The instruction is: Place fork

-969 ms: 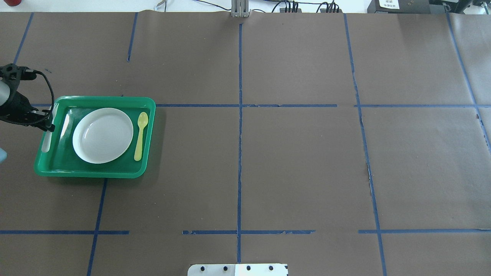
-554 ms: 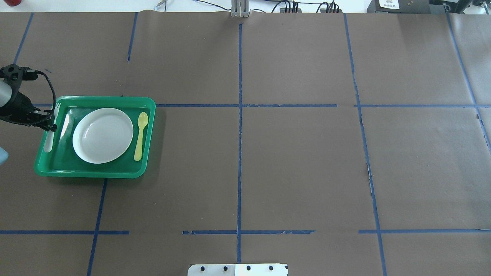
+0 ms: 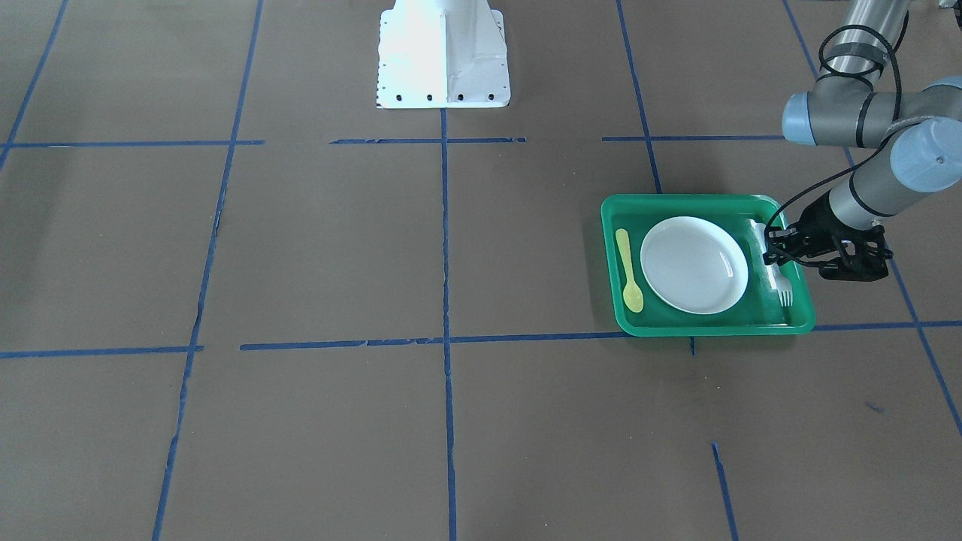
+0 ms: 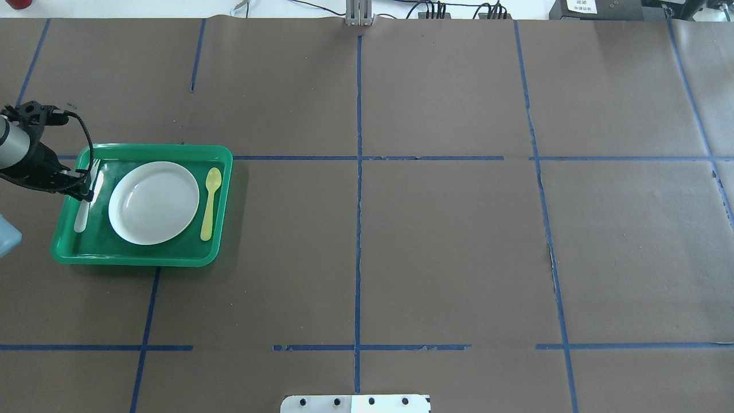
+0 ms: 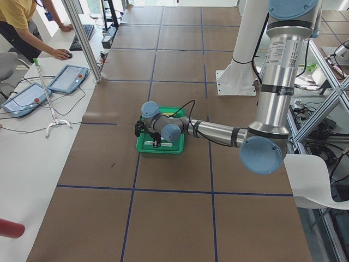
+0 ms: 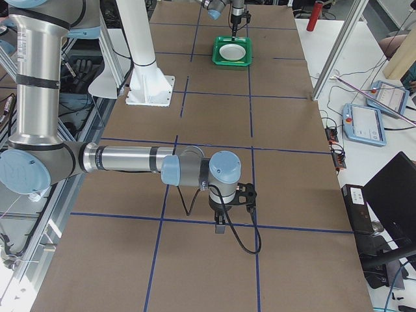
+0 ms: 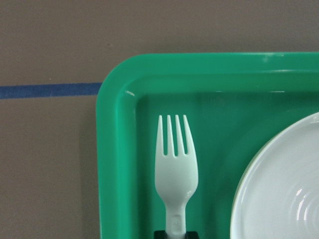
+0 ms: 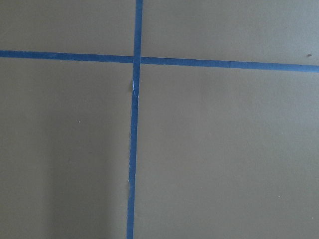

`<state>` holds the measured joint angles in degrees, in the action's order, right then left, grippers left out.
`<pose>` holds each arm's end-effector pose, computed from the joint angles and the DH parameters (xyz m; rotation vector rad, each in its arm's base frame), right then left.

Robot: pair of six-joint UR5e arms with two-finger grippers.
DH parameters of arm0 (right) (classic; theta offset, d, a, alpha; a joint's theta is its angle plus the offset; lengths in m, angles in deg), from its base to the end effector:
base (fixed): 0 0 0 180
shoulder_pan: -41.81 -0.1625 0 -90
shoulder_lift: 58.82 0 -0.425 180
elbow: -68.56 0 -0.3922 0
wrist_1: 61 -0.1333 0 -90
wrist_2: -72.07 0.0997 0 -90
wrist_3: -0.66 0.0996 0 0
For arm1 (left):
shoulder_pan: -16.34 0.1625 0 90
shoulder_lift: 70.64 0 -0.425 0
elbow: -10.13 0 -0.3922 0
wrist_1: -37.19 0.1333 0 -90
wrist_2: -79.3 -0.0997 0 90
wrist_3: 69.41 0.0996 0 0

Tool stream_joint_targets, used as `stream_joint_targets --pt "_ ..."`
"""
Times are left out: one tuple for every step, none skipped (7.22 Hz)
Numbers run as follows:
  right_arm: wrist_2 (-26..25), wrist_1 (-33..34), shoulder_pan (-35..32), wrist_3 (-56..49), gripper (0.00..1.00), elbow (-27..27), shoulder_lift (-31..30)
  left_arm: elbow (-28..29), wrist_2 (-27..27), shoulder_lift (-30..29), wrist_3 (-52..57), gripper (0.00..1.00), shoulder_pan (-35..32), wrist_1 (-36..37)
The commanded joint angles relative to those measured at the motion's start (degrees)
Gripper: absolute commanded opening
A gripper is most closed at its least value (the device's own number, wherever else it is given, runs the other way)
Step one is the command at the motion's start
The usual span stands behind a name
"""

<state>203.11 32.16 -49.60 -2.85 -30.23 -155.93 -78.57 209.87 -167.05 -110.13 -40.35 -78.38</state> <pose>0.0786 -0.4354 0.6504 0.0060 -0.7167 -0.0258 0.2516 -0.5077 0.5641 -0.0065 0.8590 0.0682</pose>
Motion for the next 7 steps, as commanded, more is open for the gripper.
stream_joint_targets --pt "0.0 0.0 0.0 0.0 1.0 0.0 0.0 -0.07 -0.13 0.08 -0.05 1.0 0.34 0.0" --pt "0.0 0.0 0.0 0.0 1.0 0.0 0.0 -1.12 0.04 0.08 0.03 1.0 0.26 0.17" --pt "0.0 0.0 0.0 0.0 1.0 0.0 0.0 -4.7 -0.05 0.69 0.73 1.0 0.17 0.7" --pt "0.0 0.0 0.0 0.0 1.0 0.0 0.0 -7.6 0.04 0.87 1.08 1.0 -1.22 0.88" --pt "0.0 0.0 0.0 0.0 1.0 0.0 0.0 -8.07 0.04 0.87 6.13 1.0 -5.41 2.01" --pt "0.0 0.0 0.0 0.0 1.0 0.0 0.0 -7.9 0.04 0.96 15.67 1.0 -9.63 6.55" --pt "0.0 0.0 0.0 0.0 1.0 0.0 0.0 -7.72 -0.22 0.79 26.29 1.0 -14.63 12.94"
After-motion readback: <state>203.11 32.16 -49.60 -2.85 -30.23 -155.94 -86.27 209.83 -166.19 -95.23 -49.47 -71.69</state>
